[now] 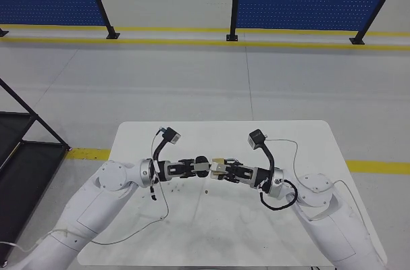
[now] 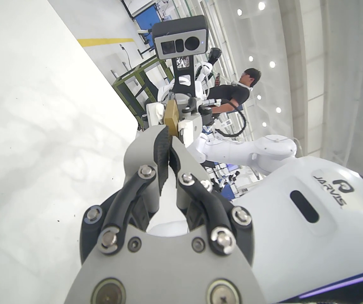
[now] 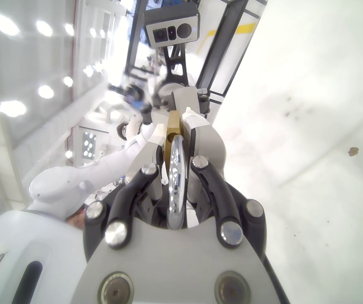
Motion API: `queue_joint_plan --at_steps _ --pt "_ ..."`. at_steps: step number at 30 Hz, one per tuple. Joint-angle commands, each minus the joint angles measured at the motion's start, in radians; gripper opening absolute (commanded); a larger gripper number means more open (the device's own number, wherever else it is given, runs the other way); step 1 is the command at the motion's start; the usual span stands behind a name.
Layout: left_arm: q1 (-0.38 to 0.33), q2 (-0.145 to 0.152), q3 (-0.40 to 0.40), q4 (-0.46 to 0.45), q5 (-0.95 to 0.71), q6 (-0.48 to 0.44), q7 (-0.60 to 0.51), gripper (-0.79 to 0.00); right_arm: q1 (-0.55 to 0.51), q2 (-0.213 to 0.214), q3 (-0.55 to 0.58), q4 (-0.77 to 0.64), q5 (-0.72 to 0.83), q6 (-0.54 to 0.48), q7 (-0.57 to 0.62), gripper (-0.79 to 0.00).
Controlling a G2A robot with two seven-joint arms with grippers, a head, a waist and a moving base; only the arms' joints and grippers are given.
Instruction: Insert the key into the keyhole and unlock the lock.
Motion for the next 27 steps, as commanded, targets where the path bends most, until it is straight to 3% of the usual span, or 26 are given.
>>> queue_joint_plan --at_steps 1,27 --pt "0.006 -0.001 -0.003 -0.006 0.012 -0.018 0.009 -0.785 0.0 0.0 0.0 0.0 0.0 0.0 0.0 -0.785" --pt "0.056 -0.01 -0.058 -0.047 0.161 -0.16 0.093 -0.785 0.0 0.0 0.0 0.0 0.0 0.0 0.0 -0.785"
